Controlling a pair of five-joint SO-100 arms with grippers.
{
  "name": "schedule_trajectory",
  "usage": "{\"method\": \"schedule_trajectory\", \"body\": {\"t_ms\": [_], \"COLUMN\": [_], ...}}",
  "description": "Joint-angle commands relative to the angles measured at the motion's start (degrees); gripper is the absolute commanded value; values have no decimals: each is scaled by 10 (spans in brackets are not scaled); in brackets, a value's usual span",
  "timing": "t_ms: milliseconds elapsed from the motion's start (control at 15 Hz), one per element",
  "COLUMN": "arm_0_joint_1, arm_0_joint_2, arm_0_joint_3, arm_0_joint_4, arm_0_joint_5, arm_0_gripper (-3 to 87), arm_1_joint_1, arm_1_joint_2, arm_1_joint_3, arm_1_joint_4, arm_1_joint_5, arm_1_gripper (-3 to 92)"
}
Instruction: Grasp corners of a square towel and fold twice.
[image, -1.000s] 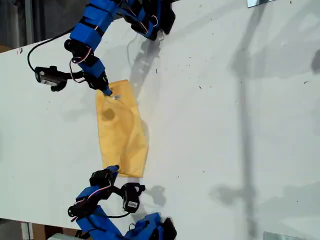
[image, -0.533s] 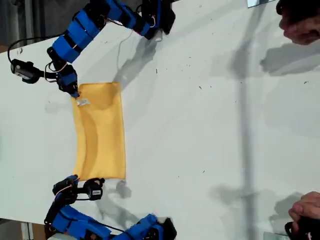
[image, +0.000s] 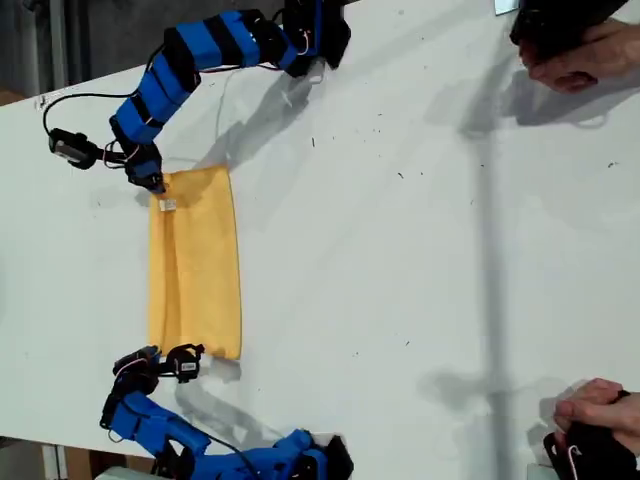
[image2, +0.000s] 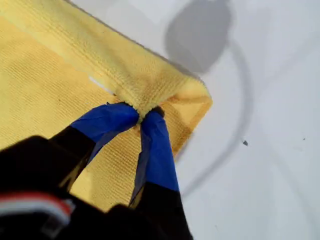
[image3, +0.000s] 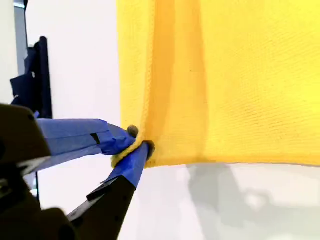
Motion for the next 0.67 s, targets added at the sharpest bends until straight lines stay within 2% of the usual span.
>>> {"method": "schedule_trajectory", "body": {"t_ms": [0, 200, 267, 400, 600], "arm_0_joint_1": [-13, 31, 46, 76, 116], "arm_0_joint_2": [36, 142, 192, 301, 358], "arm_0_joint_3": [-13, 66, 129, 281, 402], "arm_0_joint_4": [13, 57, 49, -12, -50], "arm_0_joint_5": [-10, -16, -20, -26, -46], "arm_0_gripper": [-26, -26, -26, -26, -26], "arm_1_joint_1": [16, -19, -30, -47, -62], "arm_1_joint_2": [62, 214, 287, 411, 459], "arm_1_joint_3": [0, 124, 189, 316, 436], "arm_1_joint_4": [3, 24, 28, 18, -35], "arm_1_joint_5": [-16, -41, -47, -47, -40], "arm_1_gripper": [-1, -1, -1, -1, -1]}}
